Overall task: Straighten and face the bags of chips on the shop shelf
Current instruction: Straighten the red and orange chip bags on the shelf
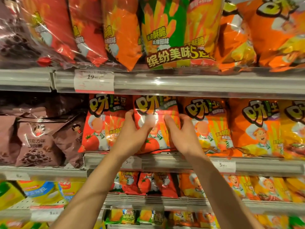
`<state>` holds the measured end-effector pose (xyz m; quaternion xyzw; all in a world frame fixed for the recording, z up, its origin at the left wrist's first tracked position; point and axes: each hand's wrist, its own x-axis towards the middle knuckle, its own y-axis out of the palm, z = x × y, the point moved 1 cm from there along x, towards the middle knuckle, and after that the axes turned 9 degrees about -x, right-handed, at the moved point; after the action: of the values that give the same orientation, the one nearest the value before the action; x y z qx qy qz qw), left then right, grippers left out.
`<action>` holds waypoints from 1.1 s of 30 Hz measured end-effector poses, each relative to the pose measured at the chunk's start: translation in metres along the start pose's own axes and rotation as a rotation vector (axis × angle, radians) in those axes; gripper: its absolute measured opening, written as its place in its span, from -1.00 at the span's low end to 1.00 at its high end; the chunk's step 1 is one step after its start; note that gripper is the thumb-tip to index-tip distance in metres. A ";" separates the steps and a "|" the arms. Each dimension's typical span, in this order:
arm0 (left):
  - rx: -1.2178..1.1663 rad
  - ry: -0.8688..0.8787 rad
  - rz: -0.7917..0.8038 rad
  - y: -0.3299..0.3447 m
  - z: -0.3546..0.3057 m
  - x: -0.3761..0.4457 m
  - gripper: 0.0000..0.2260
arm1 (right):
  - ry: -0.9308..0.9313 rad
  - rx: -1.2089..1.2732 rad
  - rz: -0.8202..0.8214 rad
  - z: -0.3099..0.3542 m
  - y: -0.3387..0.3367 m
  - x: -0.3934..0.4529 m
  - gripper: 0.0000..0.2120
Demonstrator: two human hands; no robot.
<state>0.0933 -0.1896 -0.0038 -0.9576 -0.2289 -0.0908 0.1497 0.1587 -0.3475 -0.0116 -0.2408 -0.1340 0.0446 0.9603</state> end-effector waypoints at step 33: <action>-0.256 -0.106 -0.098 0.027 0.000 0.046 -0.45 | 0.220 0.213 0.168 0.020 0.011 0.044 -0.08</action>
<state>0.1466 -0.1940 0.0006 -0.9600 -0.2694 -0.0759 0.0095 0.1949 -0.3220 0.0104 -0.1513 -0.0021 0.1123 0.9821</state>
